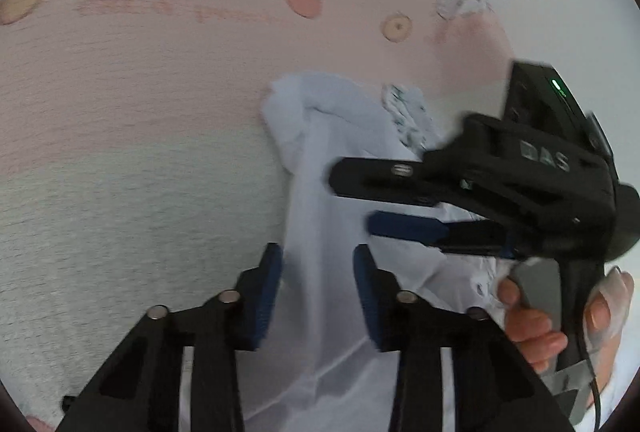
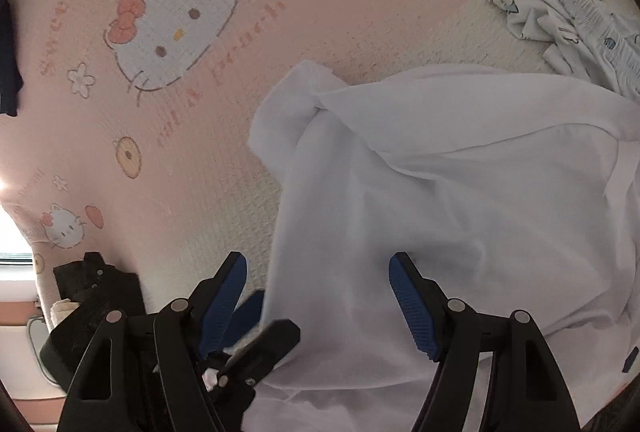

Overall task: Fold clothes
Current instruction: 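Grasp the shirt fabric with the right gripper while the left gripper grasps nearby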

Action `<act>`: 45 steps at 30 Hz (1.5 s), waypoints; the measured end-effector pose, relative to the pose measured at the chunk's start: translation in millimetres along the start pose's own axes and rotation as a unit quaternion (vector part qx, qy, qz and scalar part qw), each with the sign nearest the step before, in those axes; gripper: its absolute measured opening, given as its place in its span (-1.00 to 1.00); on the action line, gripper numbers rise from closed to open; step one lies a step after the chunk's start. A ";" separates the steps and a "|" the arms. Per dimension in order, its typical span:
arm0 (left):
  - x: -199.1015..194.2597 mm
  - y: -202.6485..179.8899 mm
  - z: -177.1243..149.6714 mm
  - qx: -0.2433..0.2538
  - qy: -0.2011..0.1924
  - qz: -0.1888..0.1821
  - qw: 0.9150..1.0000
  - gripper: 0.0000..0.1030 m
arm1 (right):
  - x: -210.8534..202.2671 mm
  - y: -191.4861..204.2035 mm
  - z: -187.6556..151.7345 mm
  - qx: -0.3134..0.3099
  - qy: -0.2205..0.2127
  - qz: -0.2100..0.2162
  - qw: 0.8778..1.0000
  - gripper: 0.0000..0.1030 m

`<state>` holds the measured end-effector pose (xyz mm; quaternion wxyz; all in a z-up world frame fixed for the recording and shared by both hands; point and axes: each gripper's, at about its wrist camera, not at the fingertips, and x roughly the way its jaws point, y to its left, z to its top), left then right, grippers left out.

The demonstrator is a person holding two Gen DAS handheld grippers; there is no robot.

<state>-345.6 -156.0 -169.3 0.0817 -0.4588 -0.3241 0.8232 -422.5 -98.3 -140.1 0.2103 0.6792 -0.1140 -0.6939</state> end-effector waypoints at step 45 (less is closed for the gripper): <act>62.0 -61.7 55.4 0.057 0.018 0.014 0.998 -0.48 | -23.8 -55.0 16.6 -0.063 0.002 -0.079 0.995 -0.27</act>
